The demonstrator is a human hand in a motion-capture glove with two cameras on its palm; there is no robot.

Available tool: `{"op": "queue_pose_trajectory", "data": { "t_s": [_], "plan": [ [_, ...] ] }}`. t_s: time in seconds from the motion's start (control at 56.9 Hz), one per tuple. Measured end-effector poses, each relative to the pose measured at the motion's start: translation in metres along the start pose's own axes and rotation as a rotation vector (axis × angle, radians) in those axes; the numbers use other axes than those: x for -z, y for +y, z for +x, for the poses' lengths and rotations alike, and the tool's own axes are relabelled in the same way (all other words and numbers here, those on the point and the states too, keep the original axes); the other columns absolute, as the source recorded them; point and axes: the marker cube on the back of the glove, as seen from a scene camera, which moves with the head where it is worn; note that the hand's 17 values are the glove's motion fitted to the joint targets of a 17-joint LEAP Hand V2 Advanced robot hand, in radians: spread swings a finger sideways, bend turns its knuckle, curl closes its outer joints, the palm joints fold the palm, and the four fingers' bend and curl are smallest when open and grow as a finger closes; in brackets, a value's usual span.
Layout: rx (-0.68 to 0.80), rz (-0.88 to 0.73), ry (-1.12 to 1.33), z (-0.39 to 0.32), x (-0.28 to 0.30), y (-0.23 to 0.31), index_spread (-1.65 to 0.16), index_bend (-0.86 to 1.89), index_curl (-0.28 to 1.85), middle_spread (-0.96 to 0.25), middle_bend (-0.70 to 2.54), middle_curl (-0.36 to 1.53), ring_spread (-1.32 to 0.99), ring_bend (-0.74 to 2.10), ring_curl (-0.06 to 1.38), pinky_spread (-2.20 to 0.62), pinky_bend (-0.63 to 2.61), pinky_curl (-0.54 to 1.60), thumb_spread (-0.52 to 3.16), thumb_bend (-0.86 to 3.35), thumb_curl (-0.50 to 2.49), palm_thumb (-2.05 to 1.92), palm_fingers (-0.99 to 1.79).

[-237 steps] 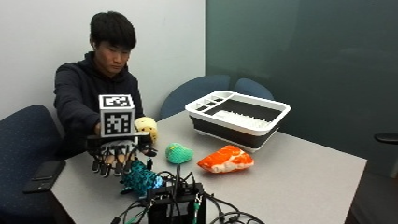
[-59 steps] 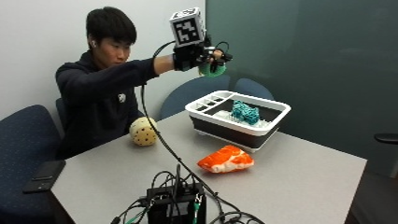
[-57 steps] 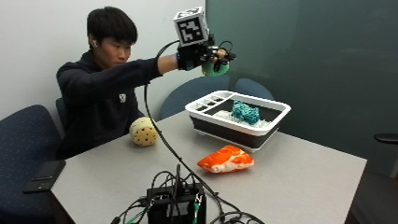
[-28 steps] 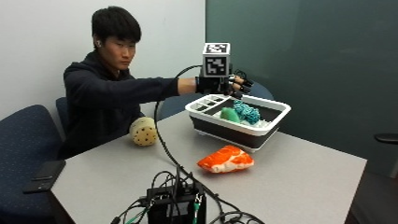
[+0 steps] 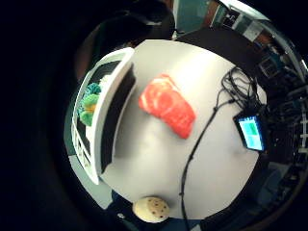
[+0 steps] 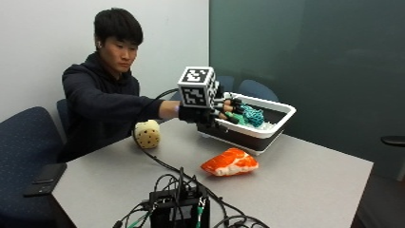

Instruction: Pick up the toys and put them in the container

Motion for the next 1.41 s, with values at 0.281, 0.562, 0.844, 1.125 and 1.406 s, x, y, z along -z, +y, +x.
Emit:
{"op": "queue_pose_trajectory", "data": {
  "t_s": [0.281, 0.562, 0.844, 1.125, 1.406],
  "plan": [
    [-0.154, -0.194, 0.225, 0.053, -0.084, -0.019, -0.32, 0.1, 0.29, -0.11, 0.12, 0.27, -0.03, 0.23, 0.3, -0.03, 0.97, 0.25, 1.19, -0.02, 0.33, 0.05, -0.22],
    [-0.112, -0.083, 0.285, 0.073, -0.108, -0.029, -0.32, -0.13, 0.06, -0.07, 0.21, 0.24, -0.2, 1.07, 0.49, -0.25, 1.47, 0.35, 1.24, 0.03, 0.34, 0.19, 0.44],
    [0.015, 0.085, 0.161, 0.0, -0.034, -0.01, -0.27, 0.11, -0.01, -0.19, 0.87, 0.52, -0.32, 1.48, 0.65, -0.36, 1.53, 0.46, 1.51, 0.26, 0.42, 0.55, 1.01],
    [0.198, 0.332, 0.03, -0.12, 0.072, -0.034, -0.22, 0.19, 0.0, -0.24, 1.02, 0.7, -0.34, 1.57, 0.69, -0.39, 1.58, 0.55, 1.34, 0.27, 0.56, 0.69, 0.99],
    [0.232, 0.186, 0.191, -0.172, 0.001, -0.053, -0.26, 0.34, 0.14, -0.13, 0.39, 0.57, -0.24, 1.02, 0.58, -0.25, 1.31, 0.51, 1.36, 0.03, 0.44, 0.32, -0.36]
  ]
}}
